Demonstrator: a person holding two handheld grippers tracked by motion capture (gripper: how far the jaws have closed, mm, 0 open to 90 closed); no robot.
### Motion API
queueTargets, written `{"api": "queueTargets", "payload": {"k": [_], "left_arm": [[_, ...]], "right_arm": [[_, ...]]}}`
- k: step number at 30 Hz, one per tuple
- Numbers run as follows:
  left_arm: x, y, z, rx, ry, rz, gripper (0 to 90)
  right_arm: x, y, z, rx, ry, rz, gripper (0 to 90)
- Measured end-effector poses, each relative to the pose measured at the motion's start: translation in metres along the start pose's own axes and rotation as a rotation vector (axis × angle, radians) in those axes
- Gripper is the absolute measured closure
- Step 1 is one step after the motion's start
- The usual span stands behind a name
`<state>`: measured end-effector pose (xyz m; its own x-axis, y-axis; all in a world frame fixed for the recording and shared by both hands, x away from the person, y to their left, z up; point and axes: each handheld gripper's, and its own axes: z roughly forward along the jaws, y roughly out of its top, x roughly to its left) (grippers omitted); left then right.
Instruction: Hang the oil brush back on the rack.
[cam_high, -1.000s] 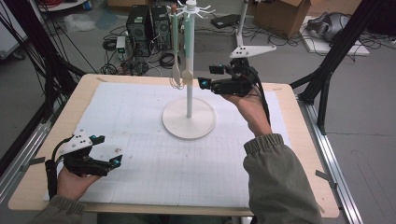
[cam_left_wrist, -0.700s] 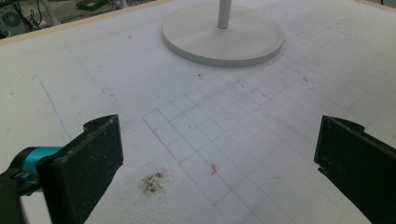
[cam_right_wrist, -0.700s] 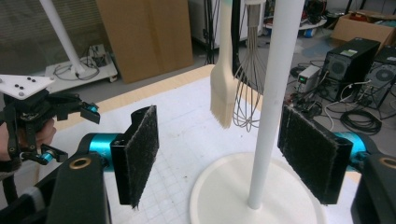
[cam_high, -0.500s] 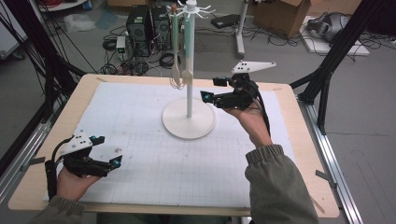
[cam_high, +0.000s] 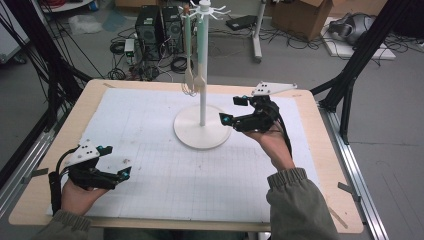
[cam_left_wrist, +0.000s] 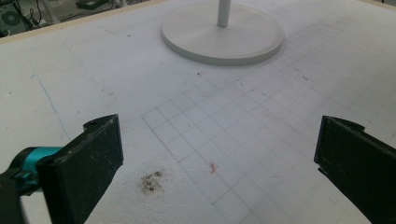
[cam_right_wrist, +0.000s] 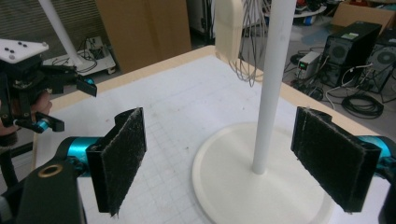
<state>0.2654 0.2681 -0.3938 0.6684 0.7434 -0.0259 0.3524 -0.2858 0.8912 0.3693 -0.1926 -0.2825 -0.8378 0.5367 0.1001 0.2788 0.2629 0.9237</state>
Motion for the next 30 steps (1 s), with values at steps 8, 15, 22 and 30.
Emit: {"api": "queueTargets", "payload": {"k": [8,15,22,30], "left_arm": [[-0.001,0.000,0.001,0.004,-0.001,0.000,1.7],[-0.001,0.000,0.002,0.003,-0.003,0.002,1.7],[-0.001,0.000,0.002,0.004,-0.001,-0.002,1.7],[-0.001,-0.001,0.003,0.007,-0.001,-0.004,1.7]], "right_arm": [[0.000,-0.021,-0.003,-0.001,-0.001,0.008,16.8],[0.000,-0.038,-0.004,0.002,-0.004,0.009,16.5],[0.003,-0.054,-0.004,0.011,-0.015,0.006,16.5],[0.007,-0.074,-0.003,0.008,-0.023,0.015,16.3]]}}
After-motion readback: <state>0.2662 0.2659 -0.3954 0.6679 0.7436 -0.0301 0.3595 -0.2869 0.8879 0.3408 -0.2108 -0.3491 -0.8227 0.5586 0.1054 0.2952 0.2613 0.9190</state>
